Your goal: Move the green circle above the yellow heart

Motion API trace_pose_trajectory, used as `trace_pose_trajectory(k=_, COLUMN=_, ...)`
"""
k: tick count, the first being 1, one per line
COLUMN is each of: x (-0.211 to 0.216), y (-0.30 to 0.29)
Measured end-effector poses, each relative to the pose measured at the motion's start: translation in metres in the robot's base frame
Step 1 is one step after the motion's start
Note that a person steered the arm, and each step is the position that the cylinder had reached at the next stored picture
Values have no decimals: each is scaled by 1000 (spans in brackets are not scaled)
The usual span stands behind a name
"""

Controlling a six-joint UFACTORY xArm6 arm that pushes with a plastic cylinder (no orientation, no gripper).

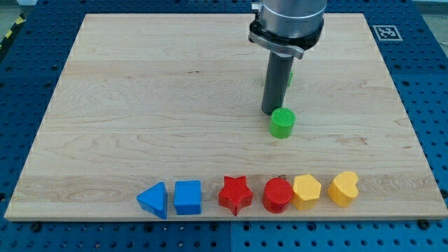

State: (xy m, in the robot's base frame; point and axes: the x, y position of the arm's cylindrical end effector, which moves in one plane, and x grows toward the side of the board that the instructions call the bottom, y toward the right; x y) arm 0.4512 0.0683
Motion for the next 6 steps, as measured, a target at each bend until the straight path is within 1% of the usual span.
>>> trace_pose_trajectory(k=1, x=2, y=-33)
trace_pose_trajectory(k=2, x=23, y=11)
trace_pose_trajectory(k=3, x=36, y=33)
trace_pose_trajectory(k=5, x=56, y=41)
trace_pose_trajectory(k=6, x=56, y=64)
